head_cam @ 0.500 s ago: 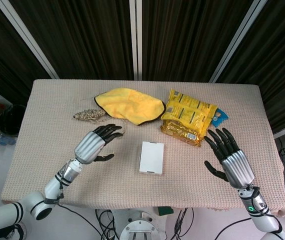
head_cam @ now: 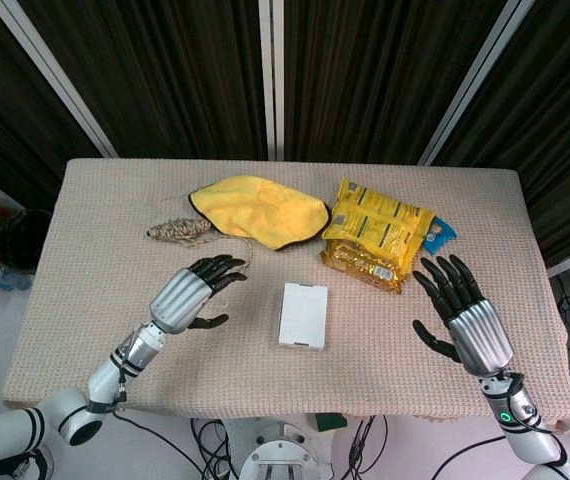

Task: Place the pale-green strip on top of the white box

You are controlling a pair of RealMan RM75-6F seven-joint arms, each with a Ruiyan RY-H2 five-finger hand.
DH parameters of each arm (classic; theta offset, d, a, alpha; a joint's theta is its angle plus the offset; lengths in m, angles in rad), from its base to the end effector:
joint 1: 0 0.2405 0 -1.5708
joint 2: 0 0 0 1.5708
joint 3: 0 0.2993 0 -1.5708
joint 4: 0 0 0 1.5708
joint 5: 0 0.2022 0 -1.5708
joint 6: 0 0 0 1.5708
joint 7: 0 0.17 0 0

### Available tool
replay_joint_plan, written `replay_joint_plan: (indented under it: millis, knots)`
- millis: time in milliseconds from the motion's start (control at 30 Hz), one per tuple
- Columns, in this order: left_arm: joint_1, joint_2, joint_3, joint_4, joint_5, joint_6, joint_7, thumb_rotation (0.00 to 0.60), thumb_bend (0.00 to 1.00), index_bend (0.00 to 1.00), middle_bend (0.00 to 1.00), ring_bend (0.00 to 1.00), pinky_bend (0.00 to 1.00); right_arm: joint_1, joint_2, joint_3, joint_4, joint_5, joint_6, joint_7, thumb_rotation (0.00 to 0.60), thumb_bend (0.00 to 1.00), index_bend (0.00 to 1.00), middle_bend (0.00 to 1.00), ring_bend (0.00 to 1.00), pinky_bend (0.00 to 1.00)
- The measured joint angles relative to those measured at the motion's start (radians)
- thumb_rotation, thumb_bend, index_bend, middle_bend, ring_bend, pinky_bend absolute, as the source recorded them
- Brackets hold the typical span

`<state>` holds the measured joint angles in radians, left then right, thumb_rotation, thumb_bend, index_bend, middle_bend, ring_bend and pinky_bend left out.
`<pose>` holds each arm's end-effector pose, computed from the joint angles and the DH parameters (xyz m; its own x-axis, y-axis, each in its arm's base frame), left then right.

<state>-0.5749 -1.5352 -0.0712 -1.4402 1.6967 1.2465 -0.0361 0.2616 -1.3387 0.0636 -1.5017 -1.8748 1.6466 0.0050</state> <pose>-0.1729 0.3238 0.0070 0.2731 0.1244 0.9539 0.7681 -0.6252 -0.1384 -0.2415 -0.2444 0.1239 0.2243 0.1987 0.9540 -0.8009 -0.5201 0.2967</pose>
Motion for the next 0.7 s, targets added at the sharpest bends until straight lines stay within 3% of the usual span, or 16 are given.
replay_joint_plan:
  millis: [433, 700]
  knots:
    - [-0.005, -0.056, 0.028, 0.078, -0.163, -0.167, 0.184, 0.600, 0.15, 0.35, 0.17, 0.15, 0.28, -0.010, 0.029, -0.001, -0.012, 0.008, 0.027, 0.004, 0.600, 0.30, 0.00, 0.00, 0.00, 0.00]
    - [-0.014, -0.094, 0.010, 0.155, -0.217, -0.199, 0.166, 0.600, 0.21, 0.39, 0.17, 0.15, 0.28, -0.006, 0.028, -0.001, -0.004, 0.022, 0.016, 0.012, 0.600, 0.30, 0.00, 0.00, 0.00, 0.00]
